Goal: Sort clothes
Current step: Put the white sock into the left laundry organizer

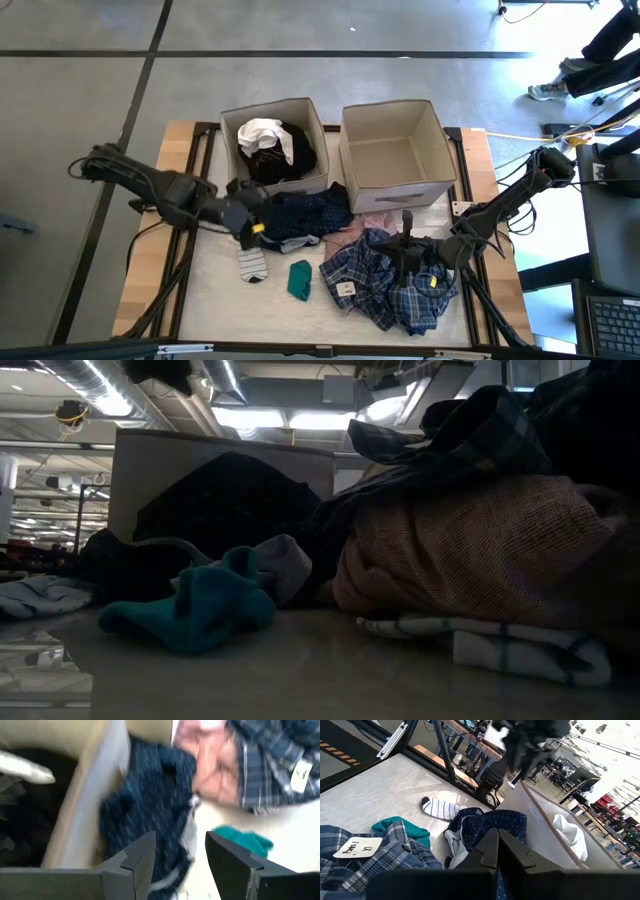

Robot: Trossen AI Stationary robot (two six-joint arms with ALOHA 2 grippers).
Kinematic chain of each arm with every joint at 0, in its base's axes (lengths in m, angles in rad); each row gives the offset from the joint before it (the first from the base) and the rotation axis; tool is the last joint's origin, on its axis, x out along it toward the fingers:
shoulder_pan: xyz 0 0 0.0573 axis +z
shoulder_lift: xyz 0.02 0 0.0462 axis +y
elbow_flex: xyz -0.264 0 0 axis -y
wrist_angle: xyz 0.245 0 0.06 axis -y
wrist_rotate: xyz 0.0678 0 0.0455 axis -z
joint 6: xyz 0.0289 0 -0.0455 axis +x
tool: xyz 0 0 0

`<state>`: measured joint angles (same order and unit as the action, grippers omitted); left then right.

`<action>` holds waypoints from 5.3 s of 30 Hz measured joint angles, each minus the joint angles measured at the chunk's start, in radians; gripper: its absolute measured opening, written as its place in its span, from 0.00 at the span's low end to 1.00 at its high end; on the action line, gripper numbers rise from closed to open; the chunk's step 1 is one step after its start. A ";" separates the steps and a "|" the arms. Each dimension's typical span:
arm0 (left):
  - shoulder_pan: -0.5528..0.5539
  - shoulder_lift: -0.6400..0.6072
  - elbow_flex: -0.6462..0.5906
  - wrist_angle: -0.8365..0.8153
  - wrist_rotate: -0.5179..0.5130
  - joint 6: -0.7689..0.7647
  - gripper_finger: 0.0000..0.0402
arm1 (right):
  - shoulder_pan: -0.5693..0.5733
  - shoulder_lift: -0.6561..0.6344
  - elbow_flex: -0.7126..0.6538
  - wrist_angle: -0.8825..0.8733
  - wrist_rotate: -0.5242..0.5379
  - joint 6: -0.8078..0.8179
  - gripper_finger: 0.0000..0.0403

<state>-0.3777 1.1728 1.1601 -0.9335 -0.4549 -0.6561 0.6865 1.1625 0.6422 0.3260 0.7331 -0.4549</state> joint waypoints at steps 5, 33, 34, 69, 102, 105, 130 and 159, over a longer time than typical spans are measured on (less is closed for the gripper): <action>-0.105 0.001 -0.092 -0.001 0.001 -0.223 0.41 | 0.000 0.000 0.000 0.007 0.000 -0.027 0.03; -0.219 0.127 -0.516 0.187 0.185 -0.747 0.41 | -0.015 0.000 0.000 0.009 -0.003 -0.030 0.03; -0.219 0.138 -0.520 0.185 0.178 -0.751 0.41 | -0.021 0.000 0.000 0.008 -0.004 -0.030 0.03; -0.219 0.176 -0.431 0.548 0.382 -0.439 0.02 | -0.085 0.000 0.000 -0.015 -0.030 0.005 0.03; 0.142 0.176 0.106 0.550 -0.148 0.569 0.03 | -0.085 0.000 0.000 -0.014 -0.030 0.005 0.03; 0.203 0.176 0.110 0.549 -0.198 0.618 0.03 | -0.085 0.000 0.000 -0.015 -0.030 0.005 0.03; 0.626 0.176 0.110 0.387 -0.209 0.588 0.06 | -0.085 0.000 0.000 -0.045 -0.030 0.005 0.03; 0.101 0.281 0.164 0.343 0.037 0.519 0.38 | -0.085 0.000 0.000 -0.038 -0.030 0.005 0.03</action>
<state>-0.2771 1.4541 1.3239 -0.5903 -0.4178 -0.1376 0.6015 1.1629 0.6426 0.2876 0.7029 -0.4503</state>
